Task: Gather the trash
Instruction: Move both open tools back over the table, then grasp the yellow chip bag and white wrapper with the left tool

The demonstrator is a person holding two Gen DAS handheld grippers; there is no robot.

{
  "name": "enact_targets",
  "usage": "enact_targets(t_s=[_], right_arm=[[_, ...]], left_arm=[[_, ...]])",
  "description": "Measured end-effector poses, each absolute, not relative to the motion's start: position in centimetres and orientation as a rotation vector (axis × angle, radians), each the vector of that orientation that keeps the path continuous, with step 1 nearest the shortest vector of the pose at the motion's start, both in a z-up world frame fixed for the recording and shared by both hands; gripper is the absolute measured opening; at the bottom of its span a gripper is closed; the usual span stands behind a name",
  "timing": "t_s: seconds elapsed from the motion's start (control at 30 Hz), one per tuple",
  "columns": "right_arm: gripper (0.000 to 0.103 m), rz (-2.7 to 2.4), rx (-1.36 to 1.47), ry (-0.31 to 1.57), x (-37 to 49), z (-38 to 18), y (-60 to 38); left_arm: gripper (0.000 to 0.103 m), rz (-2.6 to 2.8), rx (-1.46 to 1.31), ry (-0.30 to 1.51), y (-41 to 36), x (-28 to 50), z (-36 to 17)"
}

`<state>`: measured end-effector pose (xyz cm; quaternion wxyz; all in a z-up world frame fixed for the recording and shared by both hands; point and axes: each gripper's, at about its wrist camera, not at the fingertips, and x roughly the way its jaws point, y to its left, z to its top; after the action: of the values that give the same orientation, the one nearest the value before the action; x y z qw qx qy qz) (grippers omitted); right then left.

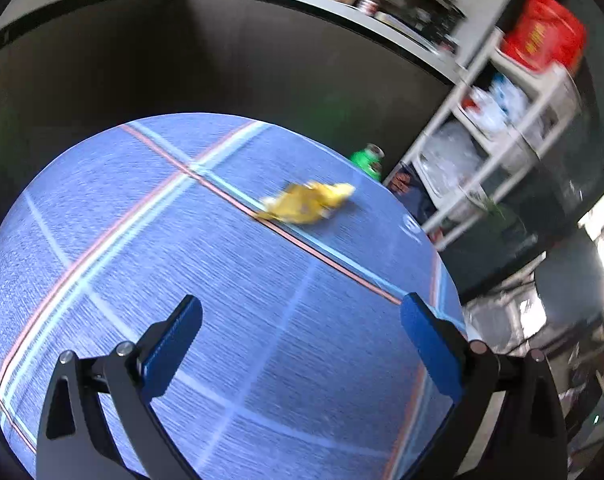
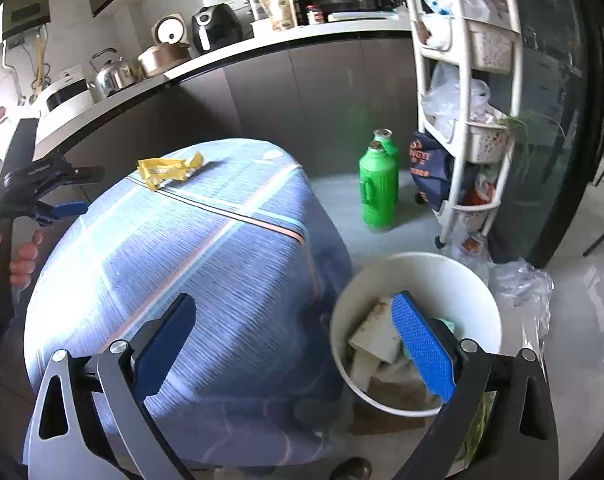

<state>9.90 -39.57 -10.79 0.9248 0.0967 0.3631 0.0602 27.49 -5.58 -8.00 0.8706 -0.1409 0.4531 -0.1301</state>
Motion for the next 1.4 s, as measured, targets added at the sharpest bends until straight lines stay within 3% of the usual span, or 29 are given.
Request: enact_targets(t_s=[0.1,0.17,0.23,0.5,0.53,0.57,0.63,1.0,1.2,1.4], right_arm=[[0.094,0.141,0.196,0.740,10.9,-10.3,-38.6],[0.094,0.147,0.198,0.737,11.6,-10.0,-38.1],[0.094,0.156,0.206,0.738,12.5,-9.7,-37.7],[0.094,0.196,0.235,0.762,15.4,-9.8,-36.1],[0.094,0.200,0.234,0.765,15.7,-9.8,-35.9],[0.094,0.204,0.232,0.769,16.0,-9.9,-35.6],[0.094,0.213,0.226,0.777,16.5,-10.1,-35.0],[0.094,0.325,0.251,0.816,17.9,-10.5,-31.6],[0.070,0.458,0.232,0.869,18.0,-10.5,-27.2],[0.056,0.533,0.245,0.909,18.5,-11.1,-23.4]], left_arm=[[0.097,-0.260,-0.333,0.938,-4.1,29.5,-8.3],[0.087,-0.276,-0.337,0.937,-4.2,30.8,-8.4],[0.083,-0.301,-0.323,0.936,-4.6,31.9,-8.6],[0.083,-0.269,-0.116,0.878,-8.3,35.5,-10.1],[0.073,-0.271,-0.102,0.881,-8.5,35.8,-10.5],[0.043,-0.291,-0.088,0.897,-8.6,36.3,-11.1],[0.007,-0.344,-0.095,0.943,-8.5,36.8,-11.9],[0.006,-0.555,-0.069,0.995,-6.4,25.7,-11.6],[0.007,-0.601,-0.076,0.991,-5.5,21.3,-11.4],[0.007,-0.635,-0.050,0.980,-5.6,17.9,-11.5]])
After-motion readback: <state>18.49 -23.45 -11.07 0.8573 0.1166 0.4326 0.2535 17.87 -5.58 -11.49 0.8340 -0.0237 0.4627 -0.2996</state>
